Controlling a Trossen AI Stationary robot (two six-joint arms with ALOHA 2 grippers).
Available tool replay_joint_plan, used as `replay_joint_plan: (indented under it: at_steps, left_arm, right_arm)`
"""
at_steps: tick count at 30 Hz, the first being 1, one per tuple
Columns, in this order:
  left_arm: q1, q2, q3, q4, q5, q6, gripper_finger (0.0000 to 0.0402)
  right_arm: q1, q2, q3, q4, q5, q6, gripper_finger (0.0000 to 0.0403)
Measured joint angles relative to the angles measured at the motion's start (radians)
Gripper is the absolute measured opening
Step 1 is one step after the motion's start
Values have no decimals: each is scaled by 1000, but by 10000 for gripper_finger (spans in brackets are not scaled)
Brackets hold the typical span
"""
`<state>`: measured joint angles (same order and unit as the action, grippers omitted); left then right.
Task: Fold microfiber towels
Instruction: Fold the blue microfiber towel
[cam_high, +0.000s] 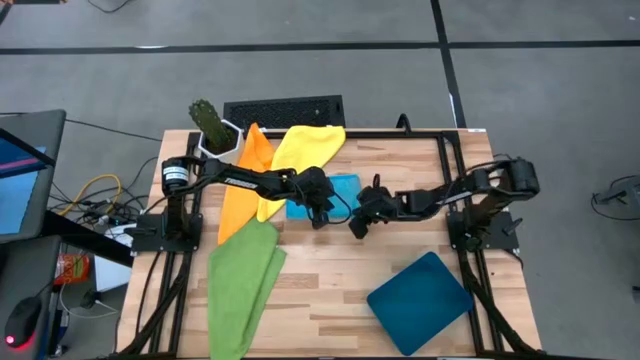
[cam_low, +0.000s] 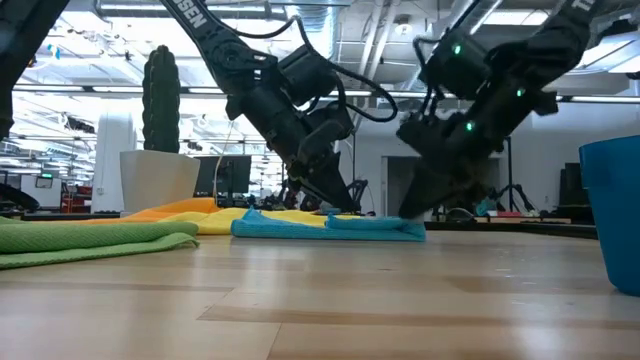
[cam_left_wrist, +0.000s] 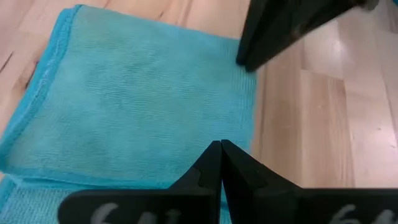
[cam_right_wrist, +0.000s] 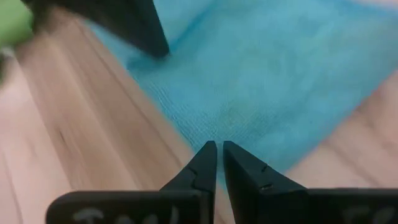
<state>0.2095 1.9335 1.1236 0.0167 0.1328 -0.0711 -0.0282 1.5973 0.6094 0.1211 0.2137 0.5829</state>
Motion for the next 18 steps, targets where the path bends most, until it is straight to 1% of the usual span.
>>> replay_joint_plan:
  at_steps: [3, 10, 12, 13, 15, 16, 18]
  left_arm:
    - [0, 0, 0, 0, -2, 0, 0]
    - [-1, 0, 0, -1, -8, 10, 0]
    - [-1, 0, 0, 3, -11, 10, 0]
    - [-1, -2, 0, 5, -12, 8, 0]
    - [-1, -8, 0, 15, -12, 0, 0]
    - [0, -9, 0, 27, -13, 0, 0]
    - [-1, -9, 0, 32, -13, -4, 0]
  right_arm:
    - [15, 30, 1, 29, -15, 5, 53]
    - [-2, 31, 1, 30, -15, 11, 53]
    - [-3, 29, 1, 48, -31, 11, 53]
    - [-3, 12, 0, 64, -51, 10, 53]
    - [9, -44, 1, 120, -51, -17, 53]
    - [16, -73, 4, 131, -36, -32, 53]
    - [28, -125, 2, 122, 28, -59, 51]
